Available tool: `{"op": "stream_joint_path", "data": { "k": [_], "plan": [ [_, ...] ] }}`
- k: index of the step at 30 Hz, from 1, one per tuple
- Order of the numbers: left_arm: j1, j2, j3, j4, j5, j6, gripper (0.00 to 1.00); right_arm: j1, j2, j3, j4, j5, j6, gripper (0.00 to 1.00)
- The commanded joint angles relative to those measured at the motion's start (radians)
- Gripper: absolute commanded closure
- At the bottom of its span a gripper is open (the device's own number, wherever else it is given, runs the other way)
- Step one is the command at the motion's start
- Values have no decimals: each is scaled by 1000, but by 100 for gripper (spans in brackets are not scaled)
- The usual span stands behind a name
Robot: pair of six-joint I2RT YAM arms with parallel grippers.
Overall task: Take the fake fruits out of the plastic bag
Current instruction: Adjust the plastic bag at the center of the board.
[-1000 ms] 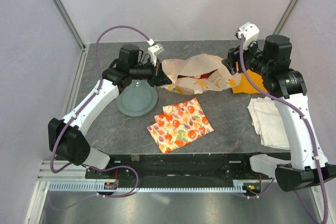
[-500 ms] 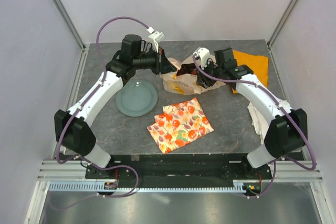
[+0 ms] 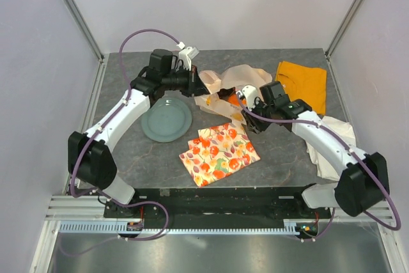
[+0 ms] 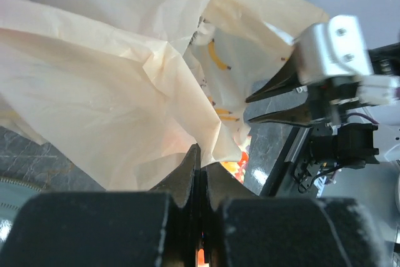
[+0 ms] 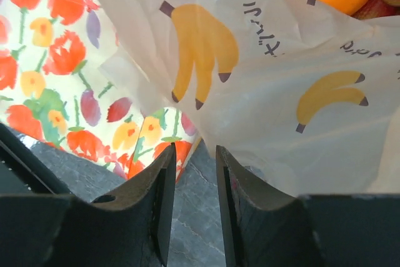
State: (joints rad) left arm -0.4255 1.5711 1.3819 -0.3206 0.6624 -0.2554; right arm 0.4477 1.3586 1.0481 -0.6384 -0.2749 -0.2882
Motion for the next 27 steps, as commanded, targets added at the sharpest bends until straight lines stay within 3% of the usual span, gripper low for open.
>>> {"op": "stream_joint_path", "data": {
  "k": [1,6,17,20,27],
  "plan": [
    [5,-62,-26,-18,8,28,98,0,-43,132,-32,-32,10,60],
    [7,-59,-63,-15,14,30,98,0,89,268,72,0,35,61],
    [10,-57,-47,5,2,24,98,25,445,348,236,215,-35,69],
    [14,-60,-49,6,0,27,98,46,398,330,140,183,-45,71],
    [17,-40,-41,21,-10,31,99,126,122,-26,54,152,-17,69]
  ]
}}
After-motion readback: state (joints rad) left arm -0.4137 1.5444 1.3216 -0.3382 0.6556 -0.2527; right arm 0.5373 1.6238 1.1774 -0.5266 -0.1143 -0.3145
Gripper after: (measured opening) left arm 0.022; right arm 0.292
